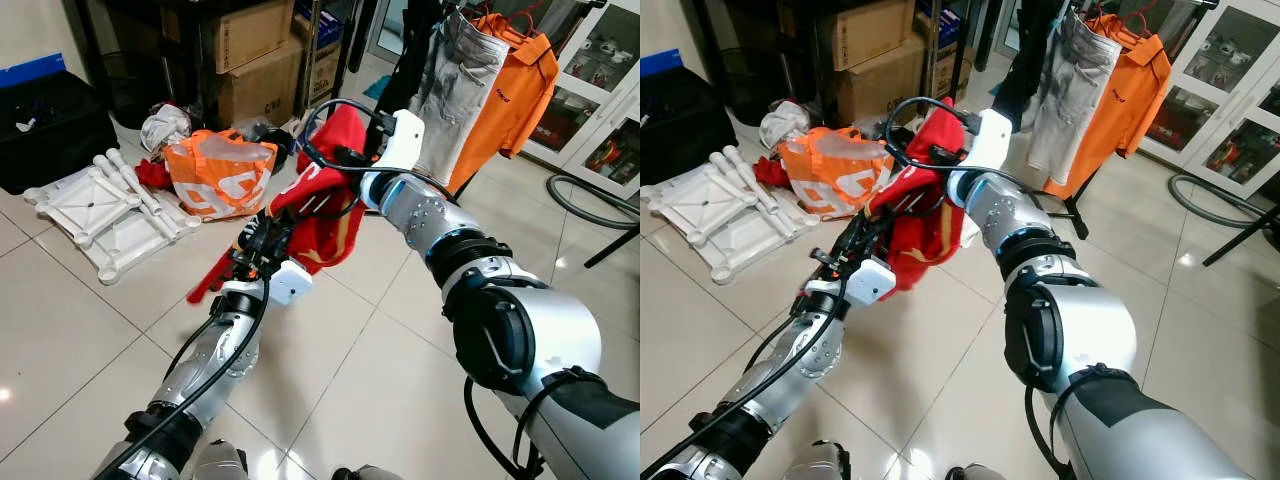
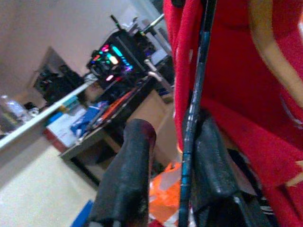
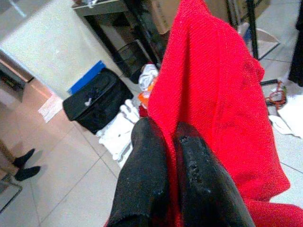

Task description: Hang hanger

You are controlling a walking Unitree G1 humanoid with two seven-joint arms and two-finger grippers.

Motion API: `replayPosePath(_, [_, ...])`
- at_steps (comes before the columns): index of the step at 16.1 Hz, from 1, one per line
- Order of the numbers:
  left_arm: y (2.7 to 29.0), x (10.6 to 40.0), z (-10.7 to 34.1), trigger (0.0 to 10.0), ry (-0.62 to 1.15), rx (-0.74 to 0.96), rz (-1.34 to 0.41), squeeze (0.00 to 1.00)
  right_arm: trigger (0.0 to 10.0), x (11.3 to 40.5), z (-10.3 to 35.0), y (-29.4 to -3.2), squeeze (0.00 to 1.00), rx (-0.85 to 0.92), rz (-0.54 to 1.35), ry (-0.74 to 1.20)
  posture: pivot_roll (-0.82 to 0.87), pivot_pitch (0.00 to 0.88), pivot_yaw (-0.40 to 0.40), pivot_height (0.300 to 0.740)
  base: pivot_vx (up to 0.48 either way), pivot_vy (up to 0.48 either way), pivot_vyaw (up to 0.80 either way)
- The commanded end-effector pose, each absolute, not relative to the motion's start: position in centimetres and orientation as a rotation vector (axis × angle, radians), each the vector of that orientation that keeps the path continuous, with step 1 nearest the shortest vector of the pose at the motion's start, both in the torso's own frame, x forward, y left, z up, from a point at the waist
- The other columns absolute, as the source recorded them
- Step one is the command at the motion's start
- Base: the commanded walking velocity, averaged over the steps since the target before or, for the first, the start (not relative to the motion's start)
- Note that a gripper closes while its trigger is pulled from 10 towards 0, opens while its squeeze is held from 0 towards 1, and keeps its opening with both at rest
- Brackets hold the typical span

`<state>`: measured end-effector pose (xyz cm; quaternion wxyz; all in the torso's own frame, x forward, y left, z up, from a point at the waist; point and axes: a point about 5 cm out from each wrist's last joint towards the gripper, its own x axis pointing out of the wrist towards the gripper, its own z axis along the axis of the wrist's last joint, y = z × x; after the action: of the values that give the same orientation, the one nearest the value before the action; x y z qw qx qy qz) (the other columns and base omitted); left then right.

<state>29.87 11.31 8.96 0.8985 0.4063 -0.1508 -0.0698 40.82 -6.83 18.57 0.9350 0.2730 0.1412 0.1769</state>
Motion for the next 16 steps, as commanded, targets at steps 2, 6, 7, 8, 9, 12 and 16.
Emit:
replayPosePath(2, [10.0,29.9,9.6,10.0,-0.343,0.795,-0.203,1.00,0.0,40.9,17.8,-8.7,0.00,0.558,0.285,0.299,0.13,0.085,-0.158,0.740,0.000,0.000,0.00])
replayPosePath(6, [8.6,29.6,8.8,10.0,-0.229,0.648,-0.330,1.00,0.0,41.1,17.7,-10.2,0.00,0.596,0.173,0.288,0.13,0.088,-0.157,0.740,0.000,0.000,0.00])
replayPosePath(7, [8.5,29.6,8.6,10.0,-0.220,0.642,-0.339,1.00,0.0,41.2,17.7,-10.3,0.00,0.601,0.162,0.286,0.13,0.088,-0.157,0.740,0.000,0.000,0.00])
replayPosePath(8, [8.1,29.5,8.2,10.0,-0.196,0.624,-0.357,1.00,0.0,41.3,17.9,-10.7,0.00,0.626,0.131,0.278,0.13,0.088,-0.157,0.740,0.000,0.000,0.00])
replayPosePath(9, [7.8,29.4,8.0,10.0,-0.181,0.613,-0.367,1.00,0.0,41.4,18.1,-10.9,0.00,0.655,0.102,0.267,0.13,0.090,-0.158,0.740,0.000,0.000,0.00])
replayPosePath(12, [7.2,29.5,7.8,10.0,-0.155,0.583,-0.405,1.00,0.0,41.6,18.8,-11.3,0.00,0.726,0.051,0.241,0.12,0.093,-0.165,0.740,0.000,0.000,0.00])
replayPosePath(16, [5.6,29.1,7.9,10.0,-0.138,0.522,-0.526,1.00,0.0,41.8,19.1,-13.4,0.00,0.784,-0.094,0.198,0.13,0.089,-0.171,0.740,0.000,0.000,0.00])
